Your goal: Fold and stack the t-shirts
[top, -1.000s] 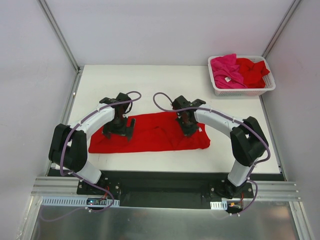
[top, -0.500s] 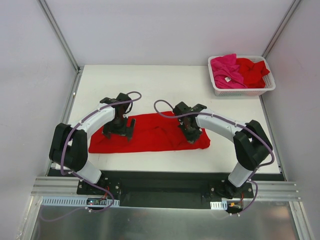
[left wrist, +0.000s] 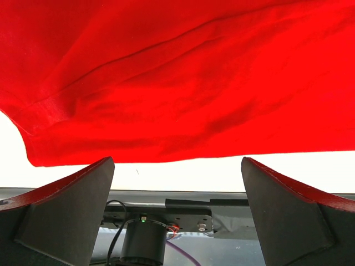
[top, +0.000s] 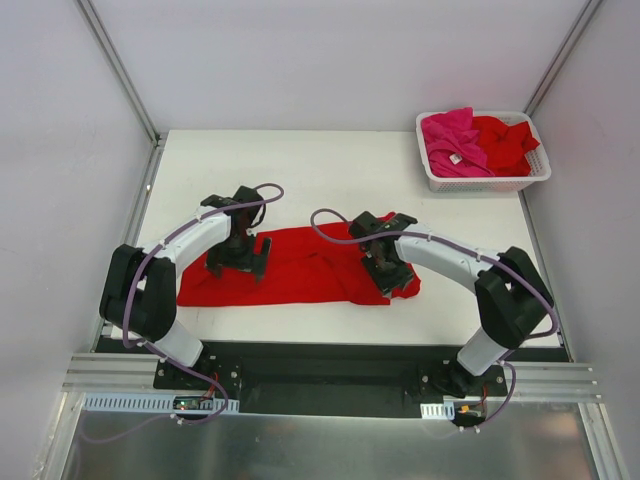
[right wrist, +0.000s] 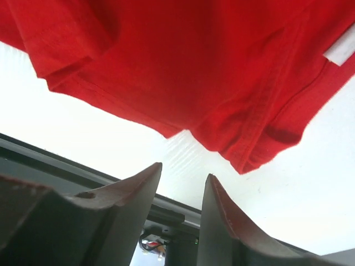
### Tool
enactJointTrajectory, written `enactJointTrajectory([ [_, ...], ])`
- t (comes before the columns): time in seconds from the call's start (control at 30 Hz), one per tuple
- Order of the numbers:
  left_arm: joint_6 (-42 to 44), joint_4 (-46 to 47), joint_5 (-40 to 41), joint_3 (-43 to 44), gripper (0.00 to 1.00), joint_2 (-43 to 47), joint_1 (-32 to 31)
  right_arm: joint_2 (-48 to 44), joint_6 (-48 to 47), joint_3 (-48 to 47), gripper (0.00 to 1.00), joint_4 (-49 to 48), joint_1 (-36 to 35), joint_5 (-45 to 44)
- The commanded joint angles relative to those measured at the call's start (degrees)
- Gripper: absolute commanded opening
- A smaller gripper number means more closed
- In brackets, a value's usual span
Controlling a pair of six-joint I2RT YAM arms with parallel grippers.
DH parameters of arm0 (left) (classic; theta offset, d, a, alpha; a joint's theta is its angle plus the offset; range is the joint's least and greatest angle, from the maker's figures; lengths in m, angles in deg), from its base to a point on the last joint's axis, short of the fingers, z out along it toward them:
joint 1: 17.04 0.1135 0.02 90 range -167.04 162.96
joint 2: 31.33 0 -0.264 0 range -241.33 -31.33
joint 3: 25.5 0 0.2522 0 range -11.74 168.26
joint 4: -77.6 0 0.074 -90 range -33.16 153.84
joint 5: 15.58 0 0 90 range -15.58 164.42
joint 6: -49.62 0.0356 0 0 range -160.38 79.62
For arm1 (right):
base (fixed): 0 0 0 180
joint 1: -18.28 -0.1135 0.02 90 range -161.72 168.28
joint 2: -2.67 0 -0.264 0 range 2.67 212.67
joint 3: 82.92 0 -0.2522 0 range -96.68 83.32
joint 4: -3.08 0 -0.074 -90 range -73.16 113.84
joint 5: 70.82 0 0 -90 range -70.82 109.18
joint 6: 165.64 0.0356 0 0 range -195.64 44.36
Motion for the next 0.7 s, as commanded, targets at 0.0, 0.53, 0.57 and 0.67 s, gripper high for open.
enactJointTrajectory([
  [0.0, 0.9, -0.4, 1.0, 0.0, 0.99, 0.0, -0.6, -4.1, 0.5, 0.0, 0.42, 2.4, -0.4, -3.6],
  [0.53, 0.8, -0.5, 0.9, -1.4, 0.99, 2.4, -0.6, 8.1, 0.0, -15.1, 0.35, -6.3, 4.7, -6.7],
  [0.57, 0.7, -0.5, 0.9, -1.6, 0.99, 2.7, -0.6, 9.0, 0.2, -16.3, 0.35, -6.4, 6.8, -4.9],
  [0.67, 0.7, -0.5, 0.9, -2.1, 0.99, 3.2, -0.5, 12.8, -0.1, -22.3, 0.34, -5.7, 9.7, -3.1],
])
